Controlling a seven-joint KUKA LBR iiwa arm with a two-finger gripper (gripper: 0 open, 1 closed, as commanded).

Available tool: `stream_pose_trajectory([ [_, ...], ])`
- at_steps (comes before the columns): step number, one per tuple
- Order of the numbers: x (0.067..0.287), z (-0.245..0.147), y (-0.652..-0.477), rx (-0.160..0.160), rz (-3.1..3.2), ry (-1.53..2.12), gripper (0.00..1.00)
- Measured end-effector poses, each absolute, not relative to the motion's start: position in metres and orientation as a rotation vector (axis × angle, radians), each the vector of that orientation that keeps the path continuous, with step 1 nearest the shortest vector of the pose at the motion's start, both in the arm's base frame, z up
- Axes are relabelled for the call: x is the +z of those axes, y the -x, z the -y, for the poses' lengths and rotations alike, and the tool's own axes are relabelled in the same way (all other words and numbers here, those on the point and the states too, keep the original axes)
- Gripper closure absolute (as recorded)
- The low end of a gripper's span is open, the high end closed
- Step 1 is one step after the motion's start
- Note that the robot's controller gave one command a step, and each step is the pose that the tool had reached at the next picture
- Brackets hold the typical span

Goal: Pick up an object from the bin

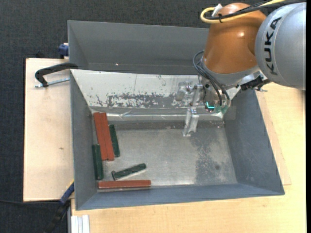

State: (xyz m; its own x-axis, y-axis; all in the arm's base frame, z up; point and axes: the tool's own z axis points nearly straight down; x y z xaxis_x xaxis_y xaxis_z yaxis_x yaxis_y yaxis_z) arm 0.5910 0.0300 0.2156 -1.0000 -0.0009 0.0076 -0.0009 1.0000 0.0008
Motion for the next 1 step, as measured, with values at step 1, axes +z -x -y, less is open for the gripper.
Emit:
stream_pose_trajectory([
  [1, 0.2206, -0.0300, -0.5926, -0.002, 3.143, 0.000, 0.00],
])
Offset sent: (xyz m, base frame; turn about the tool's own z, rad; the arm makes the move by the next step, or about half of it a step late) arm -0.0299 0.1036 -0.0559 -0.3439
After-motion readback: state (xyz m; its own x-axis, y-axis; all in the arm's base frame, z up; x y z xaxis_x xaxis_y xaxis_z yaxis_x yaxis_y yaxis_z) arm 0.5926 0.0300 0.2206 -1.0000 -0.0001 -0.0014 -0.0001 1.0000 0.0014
